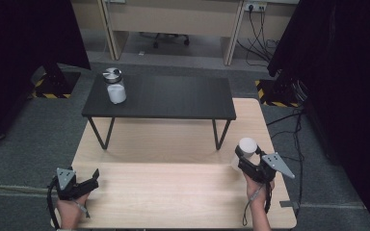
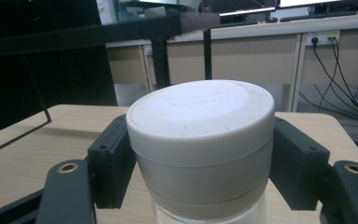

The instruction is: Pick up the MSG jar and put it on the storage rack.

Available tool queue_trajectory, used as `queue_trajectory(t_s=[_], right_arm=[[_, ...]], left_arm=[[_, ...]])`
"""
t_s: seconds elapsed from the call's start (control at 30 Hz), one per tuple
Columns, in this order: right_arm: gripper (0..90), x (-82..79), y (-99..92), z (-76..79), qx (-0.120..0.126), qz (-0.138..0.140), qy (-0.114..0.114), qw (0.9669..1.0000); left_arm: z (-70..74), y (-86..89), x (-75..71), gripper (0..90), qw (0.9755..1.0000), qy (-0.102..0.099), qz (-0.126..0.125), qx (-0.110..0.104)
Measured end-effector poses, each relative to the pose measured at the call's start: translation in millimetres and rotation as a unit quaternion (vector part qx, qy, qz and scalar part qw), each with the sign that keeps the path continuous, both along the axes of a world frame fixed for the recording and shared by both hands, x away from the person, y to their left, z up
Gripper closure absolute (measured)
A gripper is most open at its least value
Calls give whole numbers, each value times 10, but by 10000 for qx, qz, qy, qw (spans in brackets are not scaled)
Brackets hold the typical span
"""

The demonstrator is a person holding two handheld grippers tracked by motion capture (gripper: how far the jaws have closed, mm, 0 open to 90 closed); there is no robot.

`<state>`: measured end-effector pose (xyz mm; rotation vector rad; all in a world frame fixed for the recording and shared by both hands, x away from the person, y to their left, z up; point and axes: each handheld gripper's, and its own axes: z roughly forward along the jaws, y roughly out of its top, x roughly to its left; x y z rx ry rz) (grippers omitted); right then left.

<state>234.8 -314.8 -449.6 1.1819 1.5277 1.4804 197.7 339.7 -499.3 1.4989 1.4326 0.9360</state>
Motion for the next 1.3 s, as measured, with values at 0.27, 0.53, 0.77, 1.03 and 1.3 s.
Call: queue_trajectory(t_s=[0.27, 0.53, 0.77, 1.03, 1.3], right_arm=[[318, 14, 85, 210, -54, 122, -138, 9998], [319, 51, 144, 409, -66, 193, -216, 9996], [319, 73, 172, 589, -56, 299, -276, 9992], [319, 104, 191, 810, -3, 319, -284, 9991], [319, 150, 178, 957, 259, 318, -257, 9988]], left_arm=[[4, 0, 4, 1, 10000, 23, -21, 21], [0, 9, 0, 1, 10000, 11, -20, -24], [0, 4, 2, 1, 10000, 13, -6, -23], [-5, 6, -2, 1, 10000, 0, 11, -57], [-9, 9, -5, 1, 9999, -12, 46, -99]])
